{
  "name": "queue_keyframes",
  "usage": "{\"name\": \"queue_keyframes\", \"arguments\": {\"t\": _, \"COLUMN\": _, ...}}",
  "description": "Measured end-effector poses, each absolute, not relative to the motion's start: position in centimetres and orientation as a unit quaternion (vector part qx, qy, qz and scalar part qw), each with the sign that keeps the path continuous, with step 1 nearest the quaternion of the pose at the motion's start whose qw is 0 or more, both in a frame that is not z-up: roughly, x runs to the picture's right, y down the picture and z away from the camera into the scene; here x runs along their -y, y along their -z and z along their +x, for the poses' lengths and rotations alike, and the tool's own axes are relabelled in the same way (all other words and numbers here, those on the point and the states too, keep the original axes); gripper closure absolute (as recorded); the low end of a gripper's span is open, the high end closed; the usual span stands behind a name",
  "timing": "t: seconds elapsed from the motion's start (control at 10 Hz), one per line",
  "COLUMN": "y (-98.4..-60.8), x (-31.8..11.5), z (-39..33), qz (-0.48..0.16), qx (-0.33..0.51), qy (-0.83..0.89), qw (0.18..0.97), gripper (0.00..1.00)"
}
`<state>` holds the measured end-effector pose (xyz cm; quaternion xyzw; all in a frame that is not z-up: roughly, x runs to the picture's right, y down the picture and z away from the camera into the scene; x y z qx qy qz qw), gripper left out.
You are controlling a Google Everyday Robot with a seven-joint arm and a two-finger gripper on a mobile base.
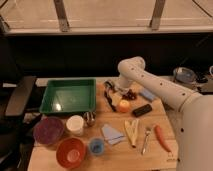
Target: Wipe red bowl with brush
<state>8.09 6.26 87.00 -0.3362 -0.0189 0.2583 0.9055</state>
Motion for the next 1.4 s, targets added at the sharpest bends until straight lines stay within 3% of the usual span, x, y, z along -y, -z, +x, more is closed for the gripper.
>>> {"name": "queue_keyframes", "arguments": {"t": 0.9, "y": -93.9, "x": -9.5, "z": 4.6, "qz": -0.383, "qx": 0.014, "qy": -0.268, "qw": 0.884, "gripper": 0.36}}
{"name": "queue_keyframes", "arguments": {"t": 1.2, "y": -94.3, "x": -10.0, "z": 4.4, "qz": -0.390, "qx": 0.008, "qy": -0.272, "qw": 0.880, "gripper": 0.58}}
{"name": "queue_keyframes", "arguments": {"t": 1.4, "y": -94.1, "x": -9.7, "z": 4.4, "qz": -0.389, "qx": 0.009, "qy": -0.272, "qw": 0.880, "gripper": 0.81}}
